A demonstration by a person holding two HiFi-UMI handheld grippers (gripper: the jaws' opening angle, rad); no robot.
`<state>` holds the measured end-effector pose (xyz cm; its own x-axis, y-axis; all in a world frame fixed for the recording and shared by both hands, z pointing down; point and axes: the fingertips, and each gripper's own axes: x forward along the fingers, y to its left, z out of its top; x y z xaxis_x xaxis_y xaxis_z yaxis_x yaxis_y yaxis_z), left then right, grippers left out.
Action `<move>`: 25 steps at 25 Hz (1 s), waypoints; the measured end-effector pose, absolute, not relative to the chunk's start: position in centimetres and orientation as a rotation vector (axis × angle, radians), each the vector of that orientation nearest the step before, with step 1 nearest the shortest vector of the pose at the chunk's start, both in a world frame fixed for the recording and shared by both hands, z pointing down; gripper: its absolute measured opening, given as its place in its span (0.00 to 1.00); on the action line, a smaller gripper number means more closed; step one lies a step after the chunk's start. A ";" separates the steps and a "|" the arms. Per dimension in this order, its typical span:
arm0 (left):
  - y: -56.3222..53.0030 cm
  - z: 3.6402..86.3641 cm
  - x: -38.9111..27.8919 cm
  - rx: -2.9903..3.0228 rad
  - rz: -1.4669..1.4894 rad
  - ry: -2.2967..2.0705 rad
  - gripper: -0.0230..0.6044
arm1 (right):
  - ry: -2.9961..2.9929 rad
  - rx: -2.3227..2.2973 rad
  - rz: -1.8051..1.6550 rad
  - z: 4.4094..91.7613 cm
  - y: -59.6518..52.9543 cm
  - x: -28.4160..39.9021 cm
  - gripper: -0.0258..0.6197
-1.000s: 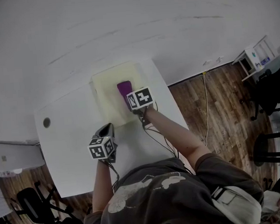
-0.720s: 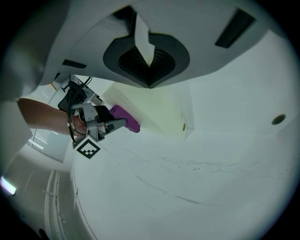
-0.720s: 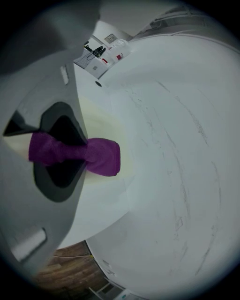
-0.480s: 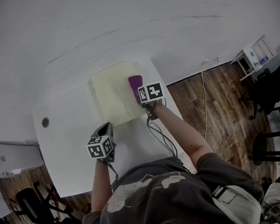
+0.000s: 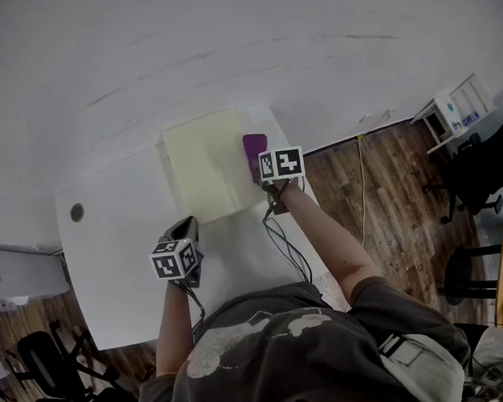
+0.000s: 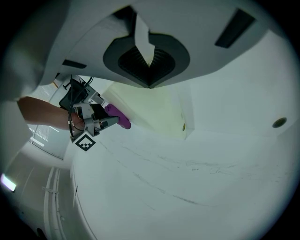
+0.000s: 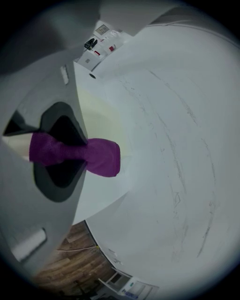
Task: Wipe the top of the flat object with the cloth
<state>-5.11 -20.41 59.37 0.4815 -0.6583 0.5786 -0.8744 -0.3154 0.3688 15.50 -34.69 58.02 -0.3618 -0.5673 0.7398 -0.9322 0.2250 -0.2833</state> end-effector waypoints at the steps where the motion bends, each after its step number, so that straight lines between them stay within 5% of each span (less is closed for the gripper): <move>1: -20.4 59.3 -5.1 2.080 0.422 -1.255 0.04 | -2.016 1.378 0.995 57.8 -34.6 15.6 0.19; 25: -19.8 56.4 -8.5 2.181 0.391 -1.232 0.04 | -2.264 0.837 0.819 55.2 -23.9 -5.0 0.19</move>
<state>-8.54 -19.79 56.42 0.5266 -0.6736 0.5186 -0.8494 -0.3913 0.3542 -5.03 -23.88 55.22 -0.6325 -0.3539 0.6889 -0.7128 0.6140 -0.3390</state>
